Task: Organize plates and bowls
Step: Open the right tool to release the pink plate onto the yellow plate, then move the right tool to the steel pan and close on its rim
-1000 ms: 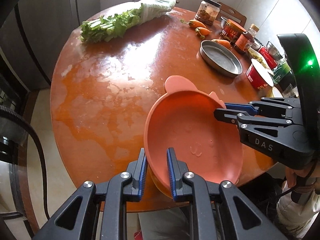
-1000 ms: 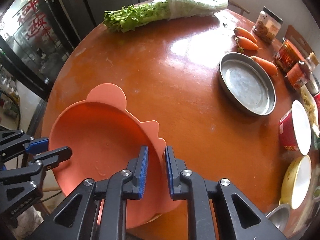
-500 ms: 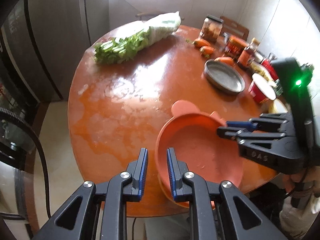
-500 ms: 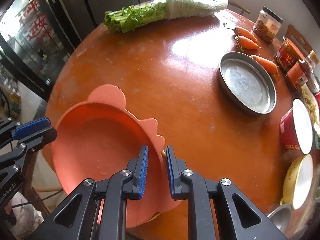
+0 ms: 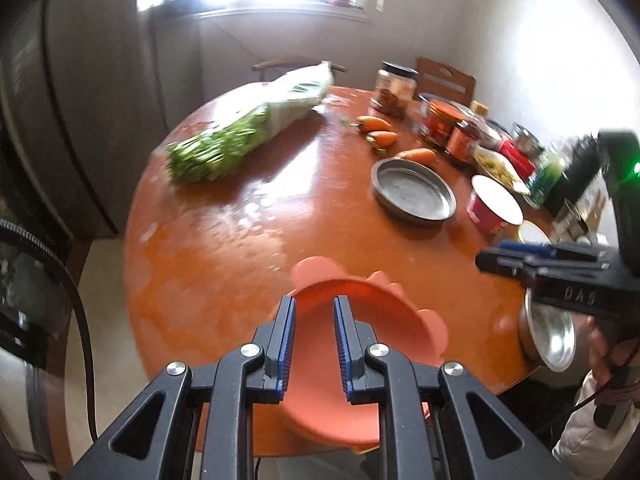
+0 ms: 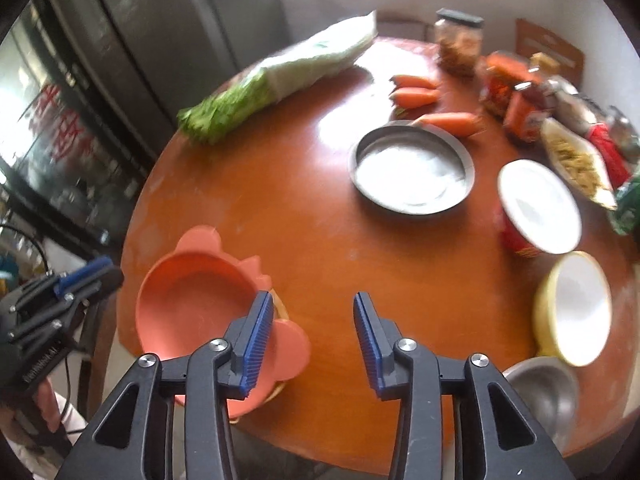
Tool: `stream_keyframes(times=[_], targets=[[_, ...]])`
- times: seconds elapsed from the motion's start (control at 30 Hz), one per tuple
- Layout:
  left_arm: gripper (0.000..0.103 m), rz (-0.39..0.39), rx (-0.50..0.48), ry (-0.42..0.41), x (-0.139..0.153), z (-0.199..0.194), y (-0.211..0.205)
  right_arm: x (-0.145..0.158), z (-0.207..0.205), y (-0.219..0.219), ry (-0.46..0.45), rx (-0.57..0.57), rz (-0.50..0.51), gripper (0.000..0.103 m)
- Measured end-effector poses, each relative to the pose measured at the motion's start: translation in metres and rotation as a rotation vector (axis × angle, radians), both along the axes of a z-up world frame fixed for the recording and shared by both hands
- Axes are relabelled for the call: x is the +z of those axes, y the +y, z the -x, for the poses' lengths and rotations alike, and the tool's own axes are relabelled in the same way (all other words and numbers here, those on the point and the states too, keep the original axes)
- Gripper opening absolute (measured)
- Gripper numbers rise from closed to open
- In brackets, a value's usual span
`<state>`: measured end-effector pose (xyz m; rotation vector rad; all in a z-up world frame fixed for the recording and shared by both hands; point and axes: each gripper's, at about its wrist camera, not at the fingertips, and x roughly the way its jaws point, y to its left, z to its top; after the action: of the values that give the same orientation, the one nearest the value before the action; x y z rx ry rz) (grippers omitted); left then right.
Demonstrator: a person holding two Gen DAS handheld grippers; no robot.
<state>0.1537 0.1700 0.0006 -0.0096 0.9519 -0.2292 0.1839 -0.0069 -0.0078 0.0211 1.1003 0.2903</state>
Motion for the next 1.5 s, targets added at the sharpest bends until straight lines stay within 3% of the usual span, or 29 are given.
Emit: stream_keyframes(times=[0.33,0.67,1.5], targets=[[0.02,-0.029,-0.112,0.071,0.013,-0.069,-0.066,0.02,-0.03,-0.042,-0.004,-0.12,0.018,0.046],[0.02,-0.01,-0.127,0.162,-0.01,-0.135,-0.109,-0.003,-0.083,-0.061,0.059,-0.195,0.049,0.051],[0.02,-0.127,-0.08,0.271,-0.069,-0.219,-0.134,-0.061,-0.159,-0.08,0.184,-0.233,0.041,0.051]])
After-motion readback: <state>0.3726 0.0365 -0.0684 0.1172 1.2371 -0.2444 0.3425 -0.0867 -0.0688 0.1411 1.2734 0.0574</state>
